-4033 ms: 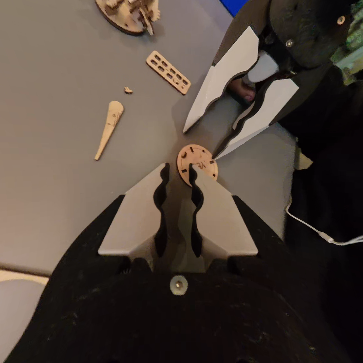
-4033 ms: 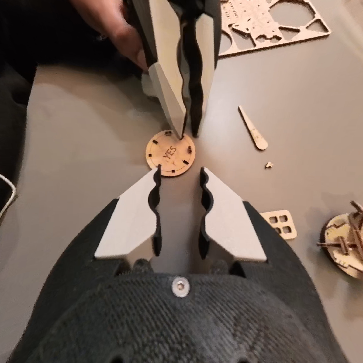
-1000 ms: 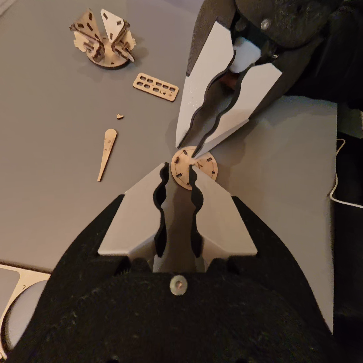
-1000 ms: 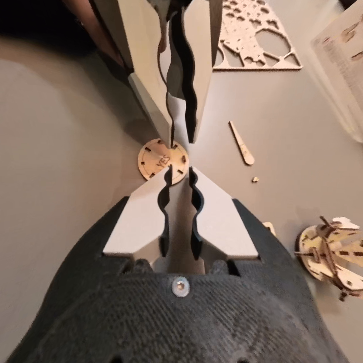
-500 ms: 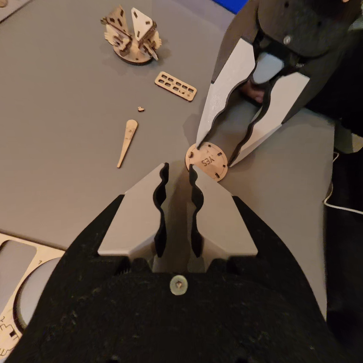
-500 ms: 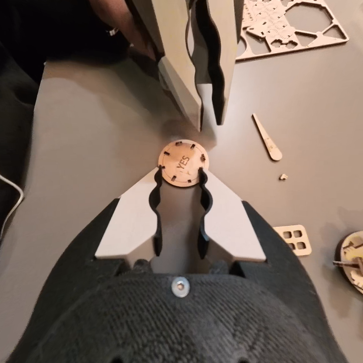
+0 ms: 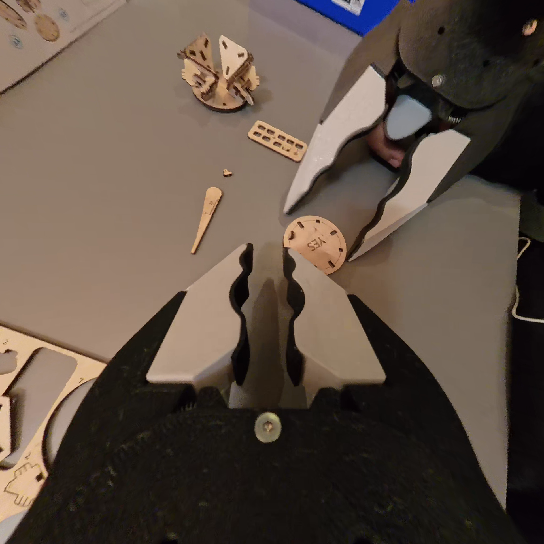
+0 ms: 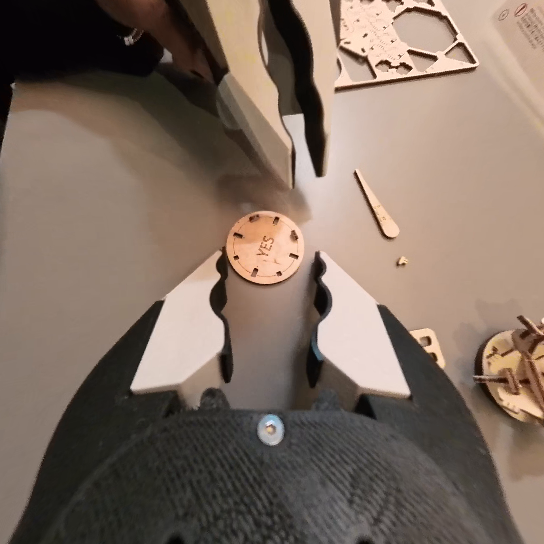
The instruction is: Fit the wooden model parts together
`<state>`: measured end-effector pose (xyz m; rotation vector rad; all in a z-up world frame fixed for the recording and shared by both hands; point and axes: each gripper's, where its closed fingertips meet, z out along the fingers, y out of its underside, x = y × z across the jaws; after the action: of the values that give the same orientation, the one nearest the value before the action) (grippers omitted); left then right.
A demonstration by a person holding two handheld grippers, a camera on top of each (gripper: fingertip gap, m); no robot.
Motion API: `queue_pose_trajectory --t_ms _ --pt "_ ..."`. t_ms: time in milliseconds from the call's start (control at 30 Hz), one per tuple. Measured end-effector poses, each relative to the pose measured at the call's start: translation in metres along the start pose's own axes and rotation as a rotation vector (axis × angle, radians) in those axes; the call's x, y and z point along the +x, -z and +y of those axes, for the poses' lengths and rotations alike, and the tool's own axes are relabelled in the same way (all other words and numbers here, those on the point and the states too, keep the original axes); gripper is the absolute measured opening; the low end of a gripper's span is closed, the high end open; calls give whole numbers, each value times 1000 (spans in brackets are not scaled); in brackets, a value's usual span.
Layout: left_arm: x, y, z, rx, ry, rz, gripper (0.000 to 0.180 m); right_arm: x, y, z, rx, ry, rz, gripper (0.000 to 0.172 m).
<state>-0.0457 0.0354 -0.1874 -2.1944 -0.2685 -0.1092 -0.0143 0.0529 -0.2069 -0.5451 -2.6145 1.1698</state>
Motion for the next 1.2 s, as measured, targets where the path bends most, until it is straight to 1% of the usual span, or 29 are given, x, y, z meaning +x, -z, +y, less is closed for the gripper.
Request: queue_pose_trajectory --t_ms 67,167,233,267,300,333,400,500,567,600,633,700,733,767,833,900,1000,1100,1133,1167,1200 --pt "-1 7 -4 48 11 -14 19 -6 1 0 2 -1 20 48" --pt "5 19 -3 111 24 -35 22 -24 3 0 1 -14 43 42" --pt "17 27 1 150 19 -25 24 -43 6 1 1 -15 34 42" --pt "25 30 2 164 12 -13 25 -52 7 1 -2 -14 26 47" --pt "32 33 2 185 -1 -7 25 -60 8 2 -11 -5 24 47" --pt "37 35 0 208 -13 -10 25 -65 11 4 -24 6 27 41" --pt "46 35 -4 233 -35 -5 25 -58 16 5 -43 19 91 48" --pt "48 28 1 184 -57 -26 23 -38 21 -7 29 -21 168 52" --pt "50 26 3 167 -82 -39 22 -28 19 -9 58 -93 175 57" --pt "50 25 3 162 -94 -54 21 -23 16 -8 55 -126 175 62" --pt "50 25 4 158 -104 -64 21 -19 13 -6 52 -152 179 63" --pt "48 22 6 137 -105 -79 21 -15 7 -1 19 -197 172 67" --pt "46 20 8 120 -92 -90 21 -16 4 1 -4 -209 164 75" --pt "44 18 11 96 -74 -87 21 -18 1 3 -25 -210 160 78" --pt "44 14 15 59 -43 -62 23 -27 0 1 -19 -205 151 71" --pt "44 13 16 53 -30 -50 25 -36 2 1 -15 -219 149 71" --pt "44 16 13 81 -47 -60 28 -56 5 -1 3 -262 109 70" --pt "51 20 8 121 -85 -51 23 -61 12 3 -14 -291 115 68" --pt "57 21 7 132 -96 -26 18 -58 15 2 -4 -280 131 66" --pt "64 20 7 137 -109 6 14 -54 19 0 16 -260 152 59" --pt "69 19 7 135 -119 28 10 -49 21 -1 34 -241 173 49"
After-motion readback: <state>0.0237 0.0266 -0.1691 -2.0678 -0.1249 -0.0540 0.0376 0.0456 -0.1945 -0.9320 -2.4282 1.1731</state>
